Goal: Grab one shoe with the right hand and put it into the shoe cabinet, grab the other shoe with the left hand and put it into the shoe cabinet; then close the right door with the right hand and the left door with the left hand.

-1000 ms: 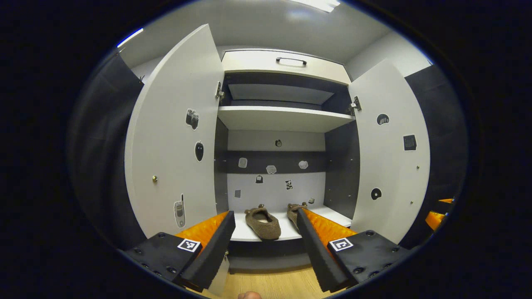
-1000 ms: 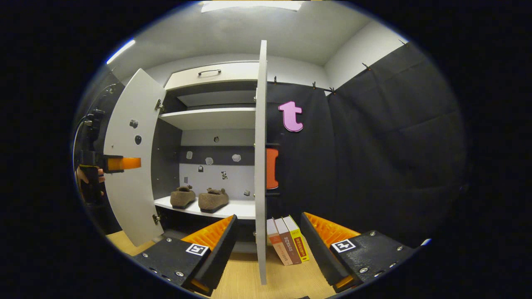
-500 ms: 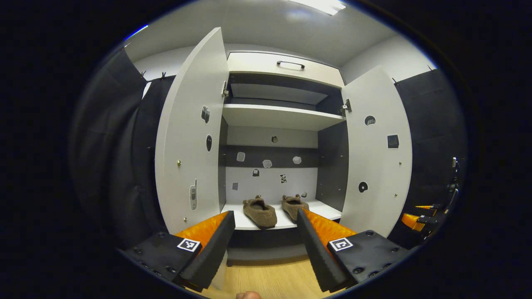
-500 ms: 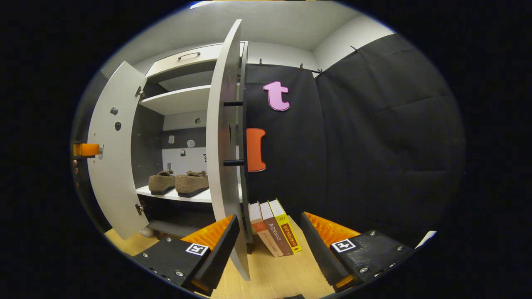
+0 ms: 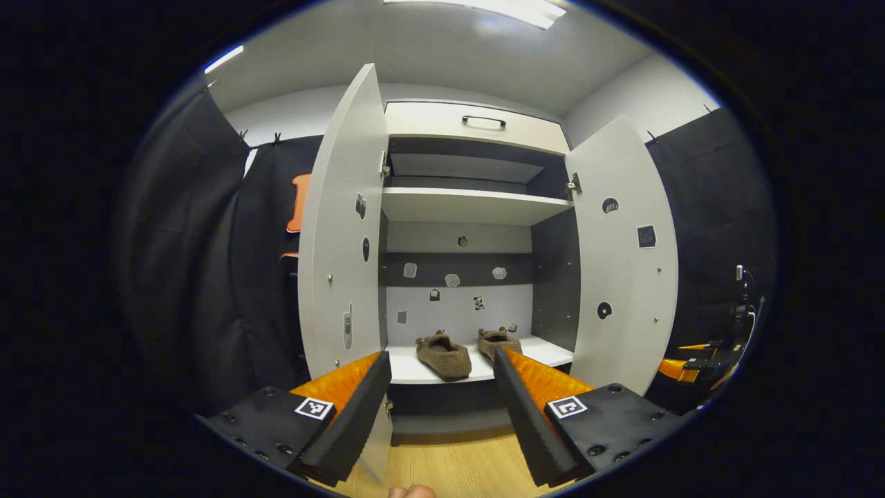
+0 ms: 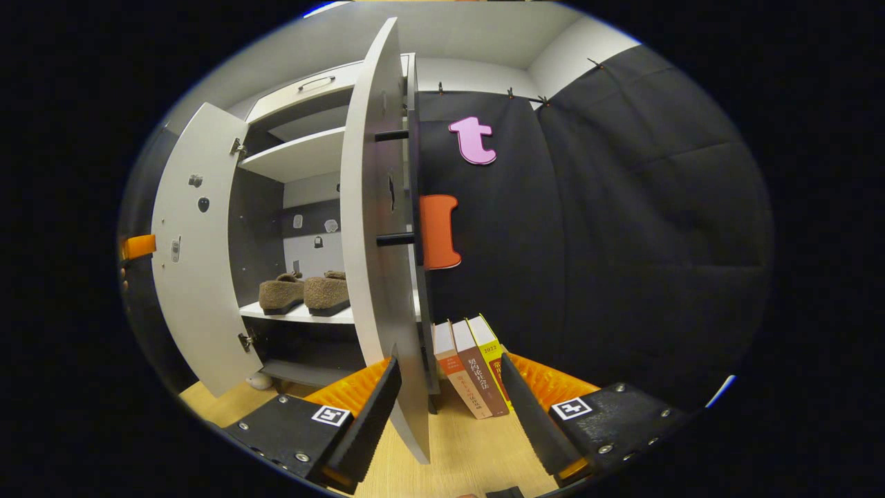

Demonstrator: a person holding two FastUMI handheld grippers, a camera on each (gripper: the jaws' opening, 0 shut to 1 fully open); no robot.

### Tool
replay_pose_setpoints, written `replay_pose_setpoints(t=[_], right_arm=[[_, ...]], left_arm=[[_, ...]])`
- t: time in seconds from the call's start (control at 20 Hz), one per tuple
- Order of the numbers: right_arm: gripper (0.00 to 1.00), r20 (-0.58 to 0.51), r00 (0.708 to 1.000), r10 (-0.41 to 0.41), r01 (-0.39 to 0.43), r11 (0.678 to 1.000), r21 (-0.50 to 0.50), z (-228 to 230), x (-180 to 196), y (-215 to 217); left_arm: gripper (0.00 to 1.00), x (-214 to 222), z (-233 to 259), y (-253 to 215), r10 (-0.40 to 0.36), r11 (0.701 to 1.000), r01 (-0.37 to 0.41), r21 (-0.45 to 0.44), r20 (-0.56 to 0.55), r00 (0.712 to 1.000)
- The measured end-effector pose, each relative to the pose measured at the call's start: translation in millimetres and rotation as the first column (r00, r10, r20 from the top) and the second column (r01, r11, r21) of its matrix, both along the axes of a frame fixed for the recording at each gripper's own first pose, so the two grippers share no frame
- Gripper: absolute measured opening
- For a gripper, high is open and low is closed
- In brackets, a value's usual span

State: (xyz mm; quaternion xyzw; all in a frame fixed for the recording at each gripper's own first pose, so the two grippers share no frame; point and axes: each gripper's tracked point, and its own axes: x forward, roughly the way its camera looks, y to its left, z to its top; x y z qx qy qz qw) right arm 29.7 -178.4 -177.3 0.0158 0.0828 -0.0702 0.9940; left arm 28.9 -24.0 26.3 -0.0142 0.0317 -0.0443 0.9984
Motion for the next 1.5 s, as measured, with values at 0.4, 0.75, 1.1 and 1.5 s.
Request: replay_pose_setpoints(t=[0.4, 0.75, 1.1, 1.5], right_arm=[[0.89, 0.01, 0.997, 0.081, -0.08, 0.996, -0.049, 0, 11, 61], [0.89, 0.033, 0.978, 0.207, -0.208, 0.976, 0.07, -9, 48, 120], [0.91, 0.003, 0.954, 0.299, -0.296, 0.946, 0.135, -26, 70, 171], [0.92, -0.008, 0.956, 0.295, -0.293, 0.951, 0.095, -27, 86, 204]], left_arm=[[0.97, -11, -9, 36, 0.043, 0.999, -0.043, -0.005, -0.011, 0.999], [0.97, -17, -19, 88, 0.126, 0.992, -0.125, 0.013, -0.023, 0.992], [0.96, -22, -35, 139, 0.208, 0.978, -0.206, 0.044, -0.038, 0.977], [0.97, 0, -72, 185, 0.232, 0.973, -0.231, 0.028, -0.088, 0.969]])
